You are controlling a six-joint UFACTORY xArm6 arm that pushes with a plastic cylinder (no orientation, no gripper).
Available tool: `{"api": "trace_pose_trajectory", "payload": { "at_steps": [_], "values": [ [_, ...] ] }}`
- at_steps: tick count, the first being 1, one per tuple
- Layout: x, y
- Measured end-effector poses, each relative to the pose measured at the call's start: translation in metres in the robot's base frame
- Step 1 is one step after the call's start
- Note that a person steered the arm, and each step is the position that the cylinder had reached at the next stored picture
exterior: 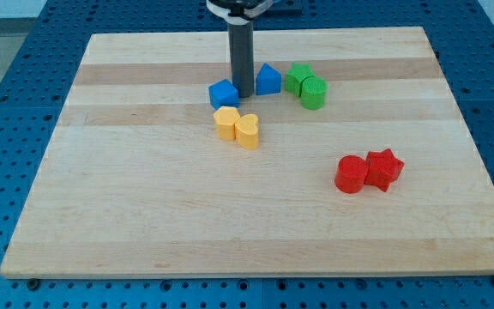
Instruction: Nudge blue triangle right a bit
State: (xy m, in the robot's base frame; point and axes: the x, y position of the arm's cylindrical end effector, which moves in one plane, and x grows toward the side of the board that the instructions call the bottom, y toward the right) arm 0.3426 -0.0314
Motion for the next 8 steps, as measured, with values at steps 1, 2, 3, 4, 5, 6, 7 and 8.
{"api": "trace_pose_trajectory", "payload": {
  "at_steps": [1, 2, 3, 4, 5, 6, 7, 8],
  "values": [
    [-0.017, -0.018],
    [-0.046, -0.018],
    [-0.049, -0.011],
    [-0.034, -0.009],
    [-0.015, -0.004],
    [-0.012, 0.010],
    [-0.011, 0.012],
    [0.002, 0.017]
  ]
}}
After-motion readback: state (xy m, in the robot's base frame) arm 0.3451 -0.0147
